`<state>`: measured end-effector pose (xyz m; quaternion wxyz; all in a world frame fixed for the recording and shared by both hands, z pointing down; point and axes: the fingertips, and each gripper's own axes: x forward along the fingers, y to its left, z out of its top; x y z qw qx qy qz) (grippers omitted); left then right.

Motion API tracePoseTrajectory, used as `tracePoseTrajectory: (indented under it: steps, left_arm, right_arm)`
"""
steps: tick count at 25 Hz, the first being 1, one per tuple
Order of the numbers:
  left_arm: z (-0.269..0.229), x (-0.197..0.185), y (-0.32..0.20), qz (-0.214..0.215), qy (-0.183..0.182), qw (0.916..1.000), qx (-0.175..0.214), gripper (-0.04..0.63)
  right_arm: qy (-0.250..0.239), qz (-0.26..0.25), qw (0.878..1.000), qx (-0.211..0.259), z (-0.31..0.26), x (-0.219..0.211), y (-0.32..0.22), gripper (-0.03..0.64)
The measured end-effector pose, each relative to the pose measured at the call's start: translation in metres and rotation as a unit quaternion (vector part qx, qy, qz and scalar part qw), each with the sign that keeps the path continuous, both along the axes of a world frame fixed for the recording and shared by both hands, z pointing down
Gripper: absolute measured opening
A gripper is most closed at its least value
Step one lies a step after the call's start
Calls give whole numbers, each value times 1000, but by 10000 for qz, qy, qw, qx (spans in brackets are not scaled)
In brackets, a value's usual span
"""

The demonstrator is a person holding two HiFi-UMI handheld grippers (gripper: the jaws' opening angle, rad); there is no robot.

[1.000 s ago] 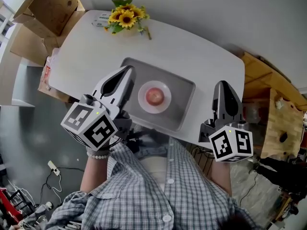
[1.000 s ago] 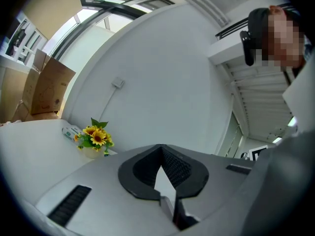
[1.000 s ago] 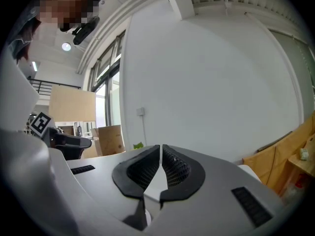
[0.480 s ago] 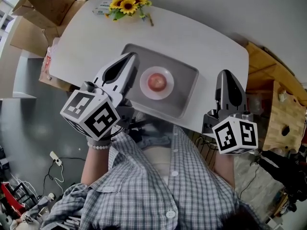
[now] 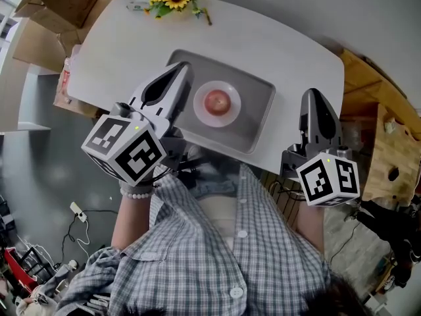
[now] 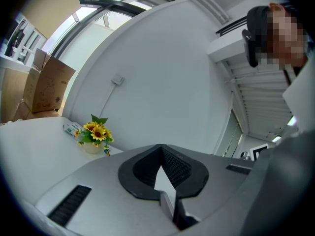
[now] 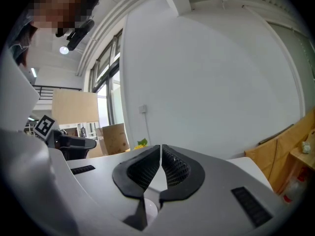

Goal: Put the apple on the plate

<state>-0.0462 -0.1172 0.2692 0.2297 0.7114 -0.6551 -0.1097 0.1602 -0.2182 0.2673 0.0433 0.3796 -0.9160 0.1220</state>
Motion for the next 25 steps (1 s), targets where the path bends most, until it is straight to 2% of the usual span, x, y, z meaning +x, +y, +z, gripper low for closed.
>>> tracePoseTrajectory:
  steps: [25]
  left_arm:
    - [0, 1, -1, 137, 14, 9999, 22, 11]
  right_arm:
    - [89, -98, 9999, -107, 7, -9, 8, 29]
